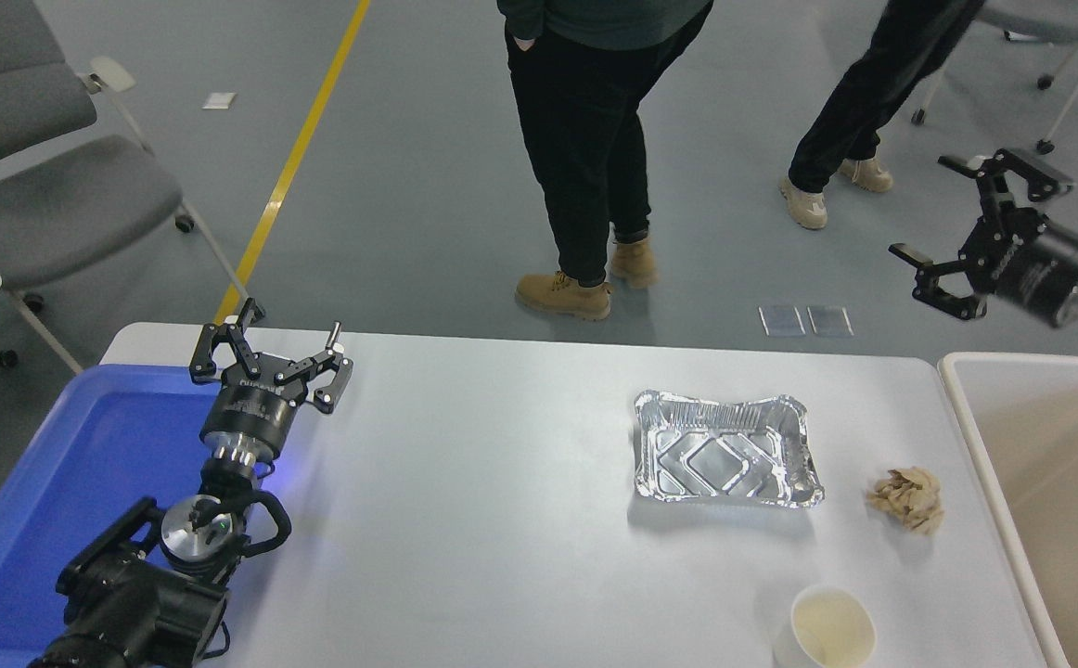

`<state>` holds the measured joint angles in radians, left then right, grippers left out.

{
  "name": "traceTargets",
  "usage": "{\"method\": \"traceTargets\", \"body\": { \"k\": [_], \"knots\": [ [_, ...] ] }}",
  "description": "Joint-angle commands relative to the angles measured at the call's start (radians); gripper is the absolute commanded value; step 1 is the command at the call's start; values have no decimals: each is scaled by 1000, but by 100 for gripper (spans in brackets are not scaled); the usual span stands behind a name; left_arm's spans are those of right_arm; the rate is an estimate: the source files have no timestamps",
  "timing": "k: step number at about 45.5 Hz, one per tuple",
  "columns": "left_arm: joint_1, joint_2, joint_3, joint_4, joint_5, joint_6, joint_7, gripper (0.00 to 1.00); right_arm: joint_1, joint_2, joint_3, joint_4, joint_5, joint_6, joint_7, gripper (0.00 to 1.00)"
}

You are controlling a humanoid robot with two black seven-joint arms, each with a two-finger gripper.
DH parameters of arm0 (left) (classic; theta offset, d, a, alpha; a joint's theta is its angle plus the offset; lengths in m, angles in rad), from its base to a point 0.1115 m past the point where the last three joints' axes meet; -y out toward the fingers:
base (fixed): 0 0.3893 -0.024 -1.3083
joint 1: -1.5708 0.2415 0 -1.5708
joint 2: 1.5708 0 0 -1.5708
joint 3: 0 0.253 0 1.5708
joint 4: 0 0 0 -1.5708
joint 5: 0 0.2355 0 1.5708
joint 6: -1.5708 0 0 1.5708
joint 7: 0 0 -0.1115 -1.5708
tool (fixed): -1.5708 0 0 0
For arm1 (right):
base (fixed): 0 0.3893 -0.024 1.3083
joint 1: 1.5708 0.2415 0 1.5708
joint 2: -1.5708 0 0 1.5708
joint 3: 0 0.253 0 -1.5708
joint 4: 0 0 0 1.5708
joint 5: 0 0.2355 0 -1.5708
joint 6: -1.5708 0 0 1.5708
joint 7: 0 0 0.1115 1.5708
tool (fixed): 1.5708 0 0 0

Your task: Pick up paper cup place in dustbin

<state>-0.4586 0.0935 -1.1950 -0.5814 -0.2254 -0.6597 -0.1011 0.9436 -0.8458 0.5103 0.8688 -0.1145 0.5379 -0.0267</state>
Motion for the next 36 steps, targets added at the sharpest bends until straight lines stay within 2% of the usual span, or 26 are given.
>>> {"method": "traceTargets", "body": {
  "k": [1, 11, 25, 36],
  "knots": [
    [0, 0, 0, 0, 0, 0, 1, 99, 328, -108, -422, 84, -14, -19, -4, 100],
    [0, 0, 0, 0, 0, 0, 0, 99, 667, -145, -861, 211, -33, -18, -2, 100],
    [0, 0, 0, 0, 0, 0, 0, 99, 1069, -208, -1282, 604, -296, -16, -1, 100],
    [0, 0, 0, 0, 0, 0, 0, 99, 1284, -190, -1570, 726, -349, -6, 1, 100]
  ]
}}
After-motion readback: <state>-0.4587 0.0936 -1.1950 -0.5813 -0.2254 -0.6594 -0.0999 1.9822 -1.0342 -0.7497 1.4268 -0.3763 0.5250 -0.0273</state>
